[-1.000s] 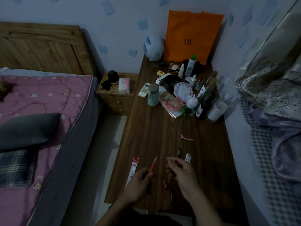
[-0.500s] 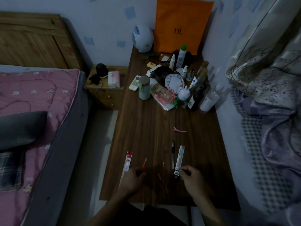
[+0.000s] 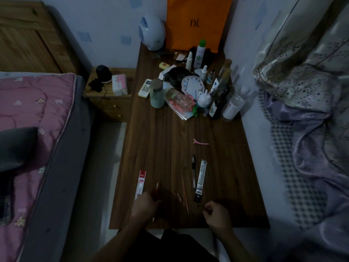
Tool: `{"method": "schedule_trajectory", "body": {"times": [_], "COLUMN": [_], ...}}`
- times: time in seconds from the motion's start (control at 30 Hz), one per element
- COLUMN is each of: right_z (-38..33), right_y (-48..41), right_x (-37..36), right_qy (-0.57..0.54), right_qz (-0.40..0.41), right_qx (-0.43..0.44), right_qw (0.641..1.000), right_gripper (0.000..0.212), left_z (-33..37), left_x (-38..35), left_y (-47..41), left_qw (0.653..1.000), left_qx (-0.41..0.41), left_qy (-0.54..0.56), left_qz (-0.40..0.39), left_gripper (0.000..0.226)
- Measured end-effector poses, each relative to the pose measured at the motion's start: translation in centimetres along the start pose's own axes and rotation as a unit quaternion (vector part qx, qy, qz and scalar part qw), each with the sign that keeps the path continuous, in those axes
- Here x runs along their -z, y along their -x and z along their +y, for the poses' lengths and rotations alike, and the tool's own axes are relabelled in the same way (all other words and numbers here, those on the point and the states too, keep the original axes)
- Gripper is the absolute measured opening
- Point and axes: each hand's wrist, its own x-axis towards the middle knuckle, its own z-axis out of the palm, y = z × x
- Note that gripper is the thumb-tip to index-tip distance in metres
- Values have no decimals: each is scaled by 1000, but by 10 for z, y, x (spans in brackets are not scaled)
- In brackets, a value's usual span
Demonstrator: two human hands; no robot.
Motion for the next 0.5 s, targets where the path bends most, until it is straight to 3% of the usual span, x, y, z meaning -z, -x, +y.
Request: {"method": "schedule_trajectory", "body": {"times": [0.5], "right_z": [-13], "right_y": [-13], "right_x": [-17], "right_qy": [97], "right_qz": [38], "right_qx": [44], "right_qw": [994], "right_gripper": [11], "left_z": [8], "left_x": [0], "left_y": [7], "left_qw": [1000], "left_qx": [-17], "left_qy": [7], "left_qz": [4], "left_gripper": [26]}}
